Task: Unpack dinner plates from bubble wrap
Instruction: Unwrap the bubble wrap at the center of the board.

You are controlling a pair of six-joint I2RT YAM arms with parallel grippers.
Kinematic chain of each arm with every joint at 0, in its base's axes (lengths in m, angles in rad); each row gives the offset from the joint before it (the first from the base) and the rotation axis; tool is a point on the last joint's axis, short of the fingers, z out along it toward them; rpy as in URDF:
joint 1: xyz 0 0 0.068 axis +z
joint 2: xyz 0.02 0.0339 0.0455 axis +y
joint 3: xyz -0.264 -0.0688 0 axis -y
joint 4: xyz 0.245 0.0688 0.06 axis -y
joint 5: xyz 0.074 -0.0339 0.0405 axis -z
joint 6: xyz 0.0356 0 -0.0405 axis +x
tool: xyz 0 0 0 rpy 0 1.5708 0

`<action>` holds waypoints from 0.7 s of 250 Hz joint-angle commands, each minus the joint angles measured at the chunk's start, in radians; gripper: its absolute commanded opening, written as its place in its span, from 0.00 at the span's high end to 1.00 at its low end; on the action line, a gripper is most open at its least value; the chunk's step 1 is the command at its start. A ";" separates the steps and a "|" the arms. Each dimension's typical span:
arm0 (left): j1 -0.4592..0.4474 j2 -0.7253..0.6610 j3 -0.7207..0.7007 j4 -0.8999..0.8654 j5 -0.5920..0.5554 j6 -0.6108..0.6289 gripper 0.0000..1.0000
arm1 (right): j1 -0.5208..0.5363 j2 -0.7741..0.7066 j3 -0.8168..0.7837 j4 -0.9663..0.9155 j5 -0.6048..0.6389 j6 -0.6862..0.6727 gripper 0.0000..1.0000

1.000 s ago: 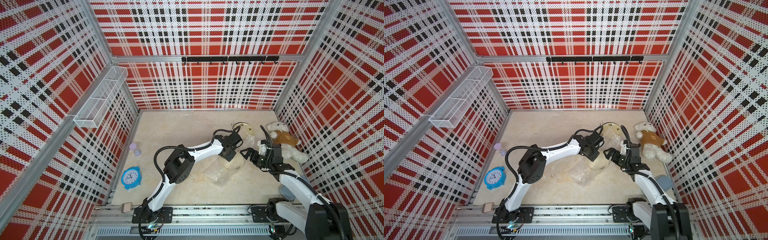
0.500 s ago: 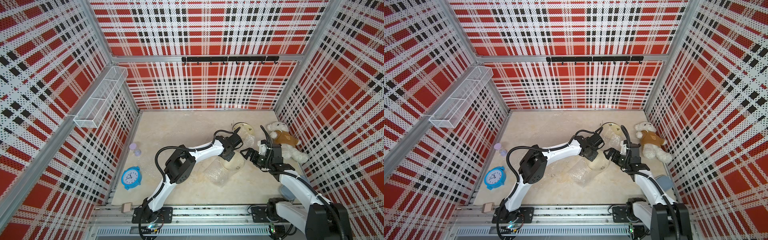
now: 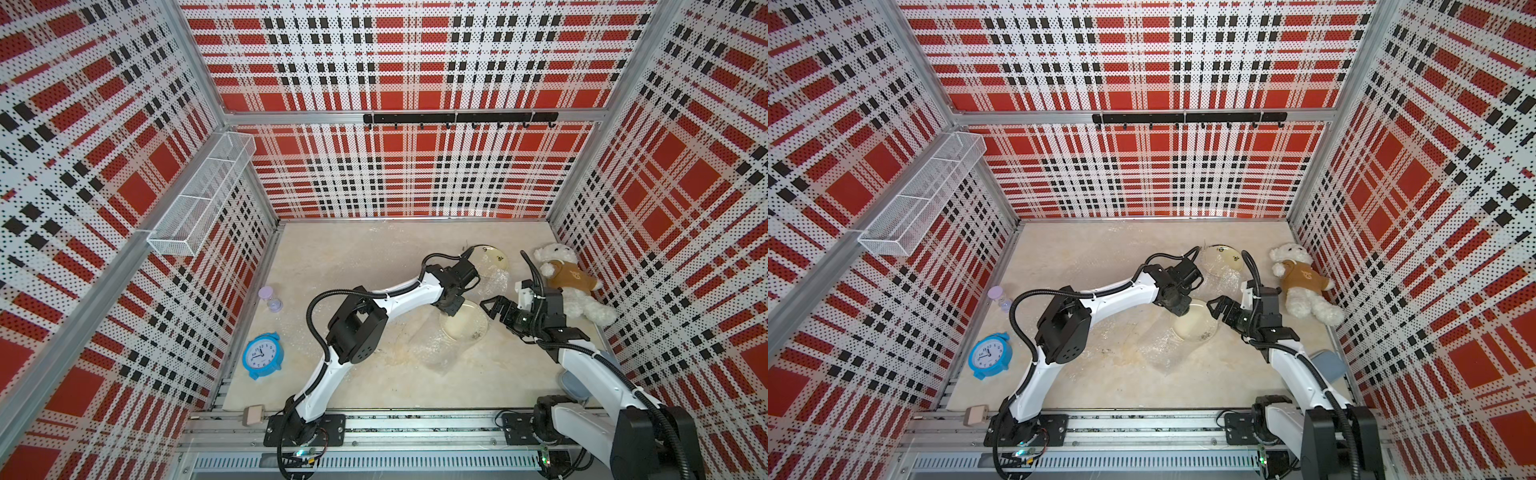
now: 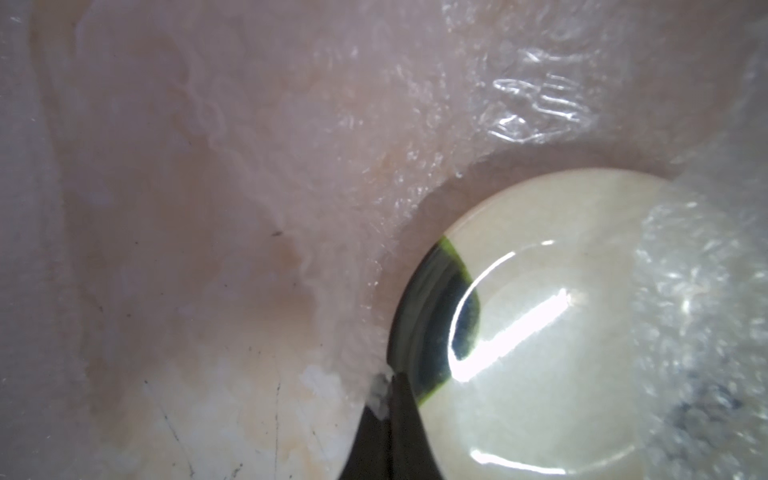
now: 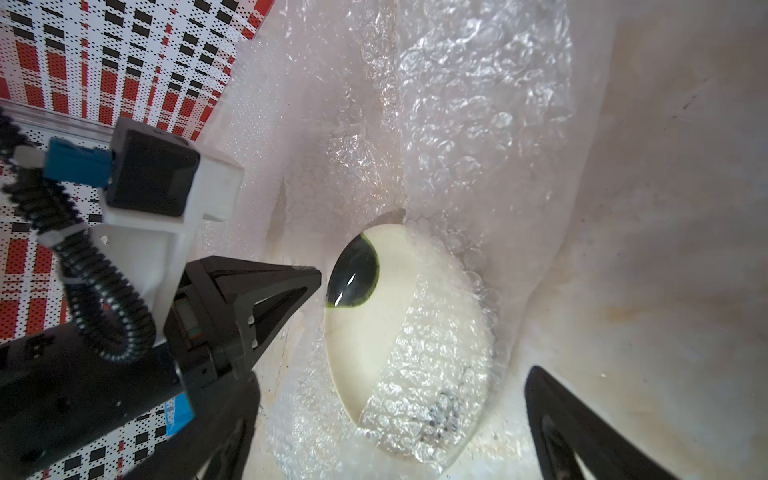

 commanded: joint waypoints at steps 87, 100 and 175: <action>0.121 -0.119 -0.078 -0.014 0.074 0.015 1.00 | -0.004 -0.002 0.057 -0.074 0.098 -0.017 0.00; 0.133 -0.136 -0.097 -0.013 0.072 0.015 1.00 | -0.004 0.000 0.066 -0.086 0.101 -0.020 0.00; 0.194 -0.197 -0.176 0.006 0.091 0.007 1.00 | 0.016 0.047 0.160 -0.210 0.144 -0.060 0.00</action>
